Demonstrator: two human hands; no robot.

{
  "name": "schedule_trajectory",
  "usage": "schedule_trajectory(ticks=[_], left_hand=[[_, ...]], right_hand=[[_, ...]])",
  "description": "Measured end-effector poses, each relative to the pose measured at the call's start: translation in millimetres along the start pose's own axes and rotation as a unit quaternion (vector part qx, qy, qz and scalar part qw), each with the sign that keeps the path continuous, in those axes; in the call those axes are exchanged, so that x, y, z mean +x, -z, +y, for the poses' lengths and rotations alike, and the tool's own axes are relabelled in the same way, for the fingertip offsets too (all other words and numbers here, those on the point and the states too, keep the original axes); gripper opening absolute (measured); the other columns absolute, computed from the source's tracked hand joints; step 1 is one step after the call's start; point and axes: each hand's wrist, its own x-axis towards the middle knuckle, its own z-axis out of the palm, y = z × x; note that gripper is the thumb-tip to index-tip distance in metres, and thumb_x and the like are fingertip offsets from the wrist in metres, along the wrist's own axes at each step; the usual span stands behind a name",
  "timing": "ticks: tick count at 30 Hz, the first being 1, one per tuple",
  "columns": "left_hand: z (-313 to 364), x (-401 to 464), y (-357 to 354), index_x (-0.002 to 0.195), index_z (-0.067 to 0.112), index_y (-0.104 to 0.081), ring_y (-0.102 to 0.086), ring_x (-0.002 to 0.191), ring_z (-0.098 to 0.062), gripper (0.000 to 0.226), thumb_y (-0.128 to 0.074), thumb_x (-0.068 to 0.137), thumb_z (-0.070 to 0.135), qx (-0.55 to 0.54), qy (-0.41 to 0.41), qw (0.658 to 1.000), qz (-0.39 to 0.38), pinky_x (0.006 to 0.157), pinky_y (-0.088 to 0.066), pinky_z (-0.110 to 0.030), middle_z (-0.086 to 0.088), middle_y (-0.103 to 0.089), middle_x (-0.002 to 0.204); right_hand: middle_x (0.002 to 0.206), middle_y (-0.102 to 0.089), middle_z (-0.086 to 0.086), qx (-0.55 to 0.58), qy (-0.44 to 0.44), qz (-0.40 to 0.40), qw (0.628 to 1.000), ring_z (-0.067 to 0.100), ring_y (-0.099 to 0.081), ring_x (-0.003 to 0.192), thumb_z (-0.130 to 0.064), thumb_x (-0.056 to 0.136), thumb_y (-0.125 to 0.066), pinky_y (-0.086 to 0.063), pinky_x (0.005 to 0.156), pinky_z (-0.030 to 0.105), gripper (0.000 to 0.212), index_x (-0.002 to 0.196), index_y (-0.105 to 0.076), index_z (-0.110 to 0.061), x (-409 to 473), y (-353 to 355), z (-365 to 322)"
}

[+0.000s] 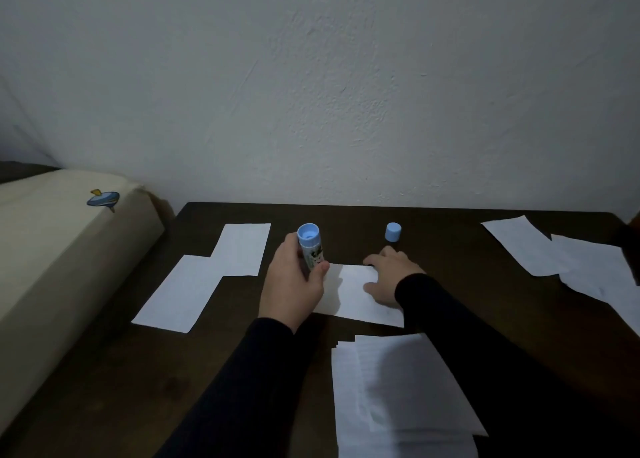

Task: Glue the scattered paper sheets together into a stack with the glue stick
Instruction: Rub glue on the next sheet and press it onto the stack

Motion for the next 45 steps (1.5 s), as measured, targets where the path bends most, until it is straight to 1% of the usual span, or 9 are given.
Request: schedule_trajectory(ticks=[4,9,13,20,24,30,34,38,45], left_hand=[[-2,2,3,0.113,0.036,-0.042,-0.047,0.102,-0.001,0.041,-0.070,0.085,0.022,-0.004,0.009,1.000,-0.006,0.089,-0.046,-0.025,0.017,-0.051,0.112],[1,2,2,0.116,0.029,-0.046,-0.051,0.109,-0.006,0.039,-0.069,0.085,0.023,0.007,0.011,1.000,-0.021,0.094,-0.049,-0.032,0.010,-0.056,0.119],[2,-1,-1,0.116,0.029,-0.045,-0.053,0.108,-0.008,0.039,-0.069,0.086,0.024,0.041,0.005,0.999,-0.023,0.090,-0.048,-0.028,0.010,-0.056,0.117],[11,-11,-13,0.111,0.032,-0.045,-0.054,0.111,-0.007,0.036,-0.069,0.086,0.024,-0.001,-0.008,0.998,-0.068,0.094,-0.050,-0.032,0.011,-0.057,0.118],[16,-21,-24,0.109,0.030,-0.049,-0.054,0.106,-0.002,0.032,-0.069,0.085,0.024,-0.040,-0.019,0.994,-0.100,0.090,-0.049,-0.028,0.014,-0.058,0.113],[18,-29,-35,0.111,0.033,-0.048,-0.051,0.079,-0.001,0.033,-0.068,0.086,0.026,-0.039,-0.030,0.991,-0.126,0.066,-0.040,-0.015,0.015,-0.058,0.104],[18,-33,-42,0.110,0.032,-0.050,-0.051,0.074,0.000,0.031,-0.068,0.086,0.027,-0.024,-0.046,0.989,-0.140,0.065,-0.038,-0.016,0.015,-0.057,0.099],[18,-40,-47,0.105,0.031,-0.053,-0.051,0.068,0.004,0.027,-0.069,0.085,0.026,-0.015,-0.076,0.985,-0.156,0.061,-0.038,-0.017,0.016,-0.056,0.089],[24,-51,-54,0.108,0.036,-0.048,-0.049,0.074,0.006,0.028,-0.064,0.086,0.025,0.066,-0.125,0.972,-0.189,0.060,-0.033,-0.012,0.019,-0.052,0.084]], right_hand=[[0.133,-0.047,0.000,0.073,-0.032,-0.034,0.996,0.018,-0.053,0.112,-0.027,0.090,-0.061,-0.048,0.092,0.032,0.048,0.136,-0.045,-0.028,1,4,-3],[0.104,-0.058,-0.002,0.142,-0.111,0.032,0.983,0.014,-0.056,0.095,-0.031,0.096,-0.052,-0.048,0.086,0.031,0.022,0.115,-0.055,-0.021,-6,5,9],[0.090,-0.053,0.001,0.174,-0.205,0.039,0.962,0.014,-0.052,0.083,-0.040,0.098,-0.041,-0.043,0.080,0.031,0.027,0.099,-0.051,-0.015,-16,-2,22],[0.071,-0.041,0.003,0.231,-0.189,0.040,0.953,0.018,-0.043,0.067,-0.026,0.090,-0.047,-0.035,0.066,0.032,0.022,0.071,-0.049,-0.015,-39,-21,37],[0.070,-0.047,0.001,0.291,-0.199,0.087,0.932,0.017,-0.048,0.068,-0.036,0.092,-0.053,-0.046,0.076,0.035,0.027,0.071,-0.053,-0.018,-43,-28,35],[0.090,-0.060,-0.006,0.171,-0.169,0.137,0.961,0.011,-0.056,0.083,-0.056,0.090,-0.051,-0.049,0.089,0.037,0.031,0.100,-0.054,-0.026,-56,-30,30],[0.144,-0.036,-0.007,0.028,0.063,0.141,0.988,0.014,-0.036,0.128,-0.035,0.095,-0.049,-0.033,0.105,0.036,0.053,0.145,-0.031,-0.033,-67,-27,47],[0.158,-0.018,-0.013,0.015,0.089,0.028,0.996,0.014,-0.013,0.144,-0.034,0.097,-0.042,-0.018,0.112,0.044,0.053,0.149,-0.029,-0.034,-72,-25,53],[0.156,-0.023,-0.010,0.004,0.067,0.038,0.997,0.015,-0.016,0.143,-0.030,0.097,-0.044,-0.021,0.112,0.046,0.047,0.143,-0.036,-0.028,-75,-28,48]])
